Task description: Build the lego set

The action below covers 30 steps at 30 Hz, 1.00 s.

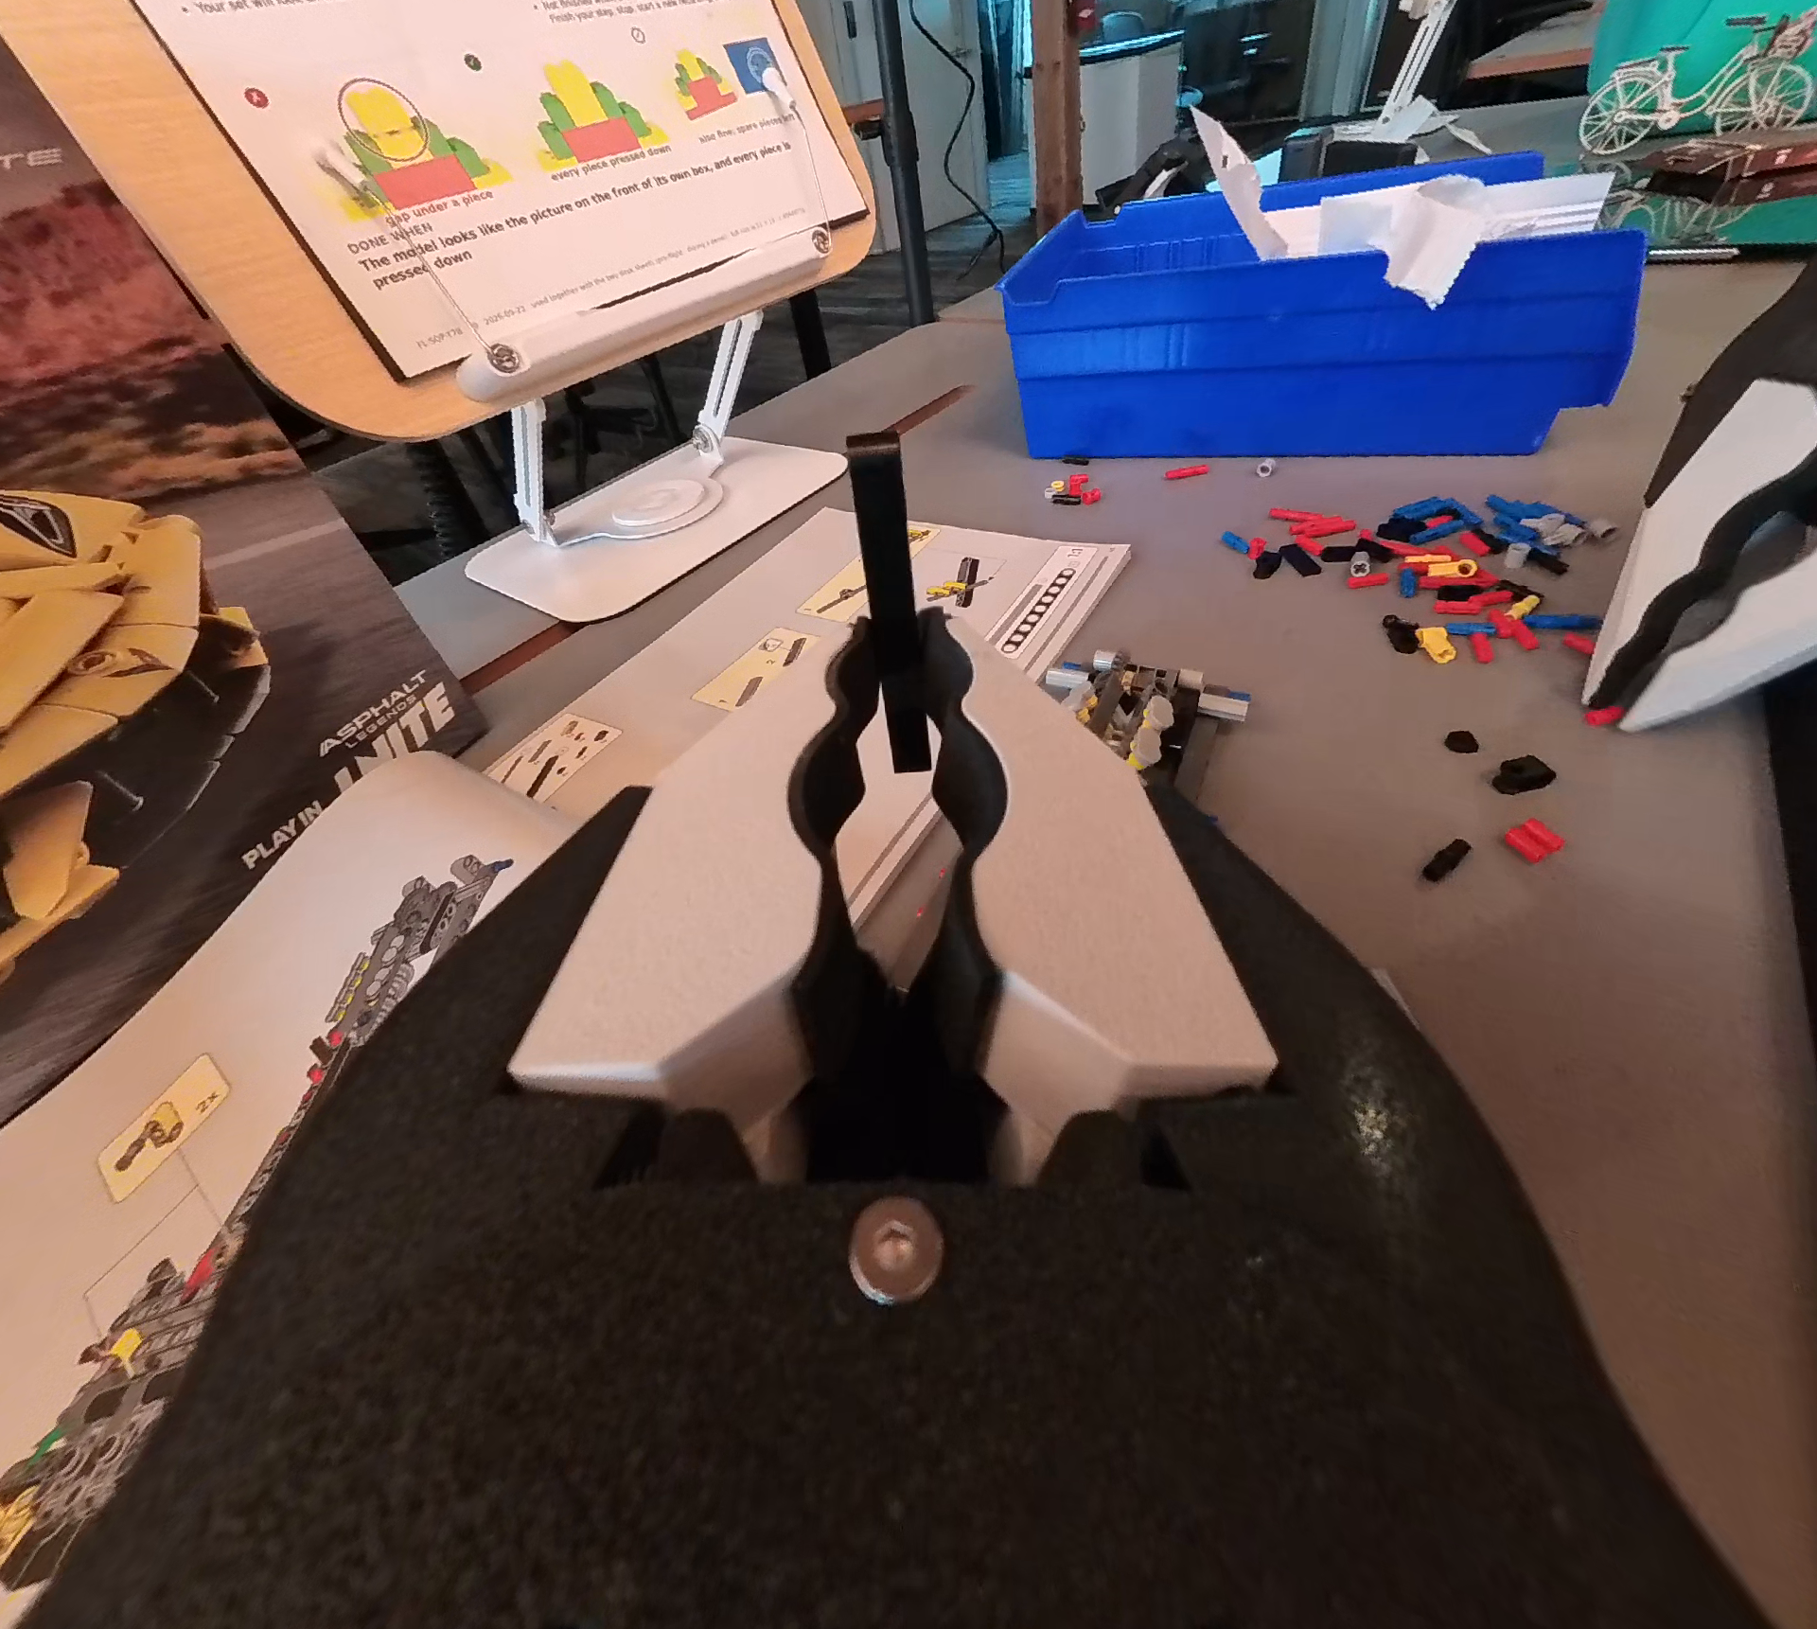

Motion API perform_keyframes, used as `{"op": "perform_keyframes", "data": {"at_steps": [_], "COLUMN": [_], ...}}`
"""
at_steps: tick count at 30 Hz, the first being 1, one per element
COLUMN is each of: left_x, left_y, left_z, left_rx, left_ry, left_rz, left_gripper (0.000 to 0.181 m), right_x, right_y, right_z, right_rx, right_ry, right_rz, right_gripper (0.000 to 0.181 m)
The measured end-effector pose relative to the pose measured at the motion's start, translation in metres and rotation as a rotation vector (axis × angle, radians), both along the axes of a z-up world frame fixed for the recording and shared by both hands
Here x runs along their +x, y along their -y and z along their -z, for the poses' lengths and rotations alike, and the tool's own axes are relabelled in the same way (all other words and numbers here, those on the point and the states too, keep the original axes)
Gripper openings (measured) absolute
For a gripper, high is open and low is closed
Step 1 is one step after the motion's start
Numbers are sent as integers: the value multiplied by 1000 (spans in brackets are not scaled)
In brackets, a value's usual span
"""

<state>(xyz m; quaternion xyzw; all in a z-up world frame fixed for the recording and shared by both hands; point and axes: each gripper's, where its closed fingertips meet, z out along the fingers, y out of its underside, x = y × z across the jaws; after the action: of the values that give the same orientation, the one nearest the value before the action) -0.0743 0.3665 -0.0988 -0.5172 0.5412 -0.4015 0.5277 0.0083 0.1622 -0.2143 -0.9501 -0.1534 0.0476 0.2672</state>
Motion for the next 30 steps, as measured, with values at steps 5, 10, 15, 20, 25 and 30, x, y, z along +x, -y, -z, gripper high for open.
{"op": "perform_keyframes", "data": {"at_steps": [5,10,15,20,25,30], "left_x": [0,1,1,-1,0,1], "left_y": [0,9,25,49,65,72], "left_z": [-1,-4,-6,-4,-2,-3], "left_rx": [2,33,91,151,152,104], "left_ry": [1,11,23,18,14,18], "left_rz": [2,30,78,154,213,242], "left_gripper": [6,6,6,6,5,5], "right_x": [1,-3,-53,-96,-101,-103], "right_y": [-1,-6,-42,-88,-117,-124], "right_z": [0,-3,-55,-116,-136,-130], "right_rx": [41,52,298,501,426,309], "right_ry": [-24,-77,-335,-818,-1121,-1151], "right_rz": [15,44,22,94,225,275], "right_gripper": [6,5,5,4,4,4]}}
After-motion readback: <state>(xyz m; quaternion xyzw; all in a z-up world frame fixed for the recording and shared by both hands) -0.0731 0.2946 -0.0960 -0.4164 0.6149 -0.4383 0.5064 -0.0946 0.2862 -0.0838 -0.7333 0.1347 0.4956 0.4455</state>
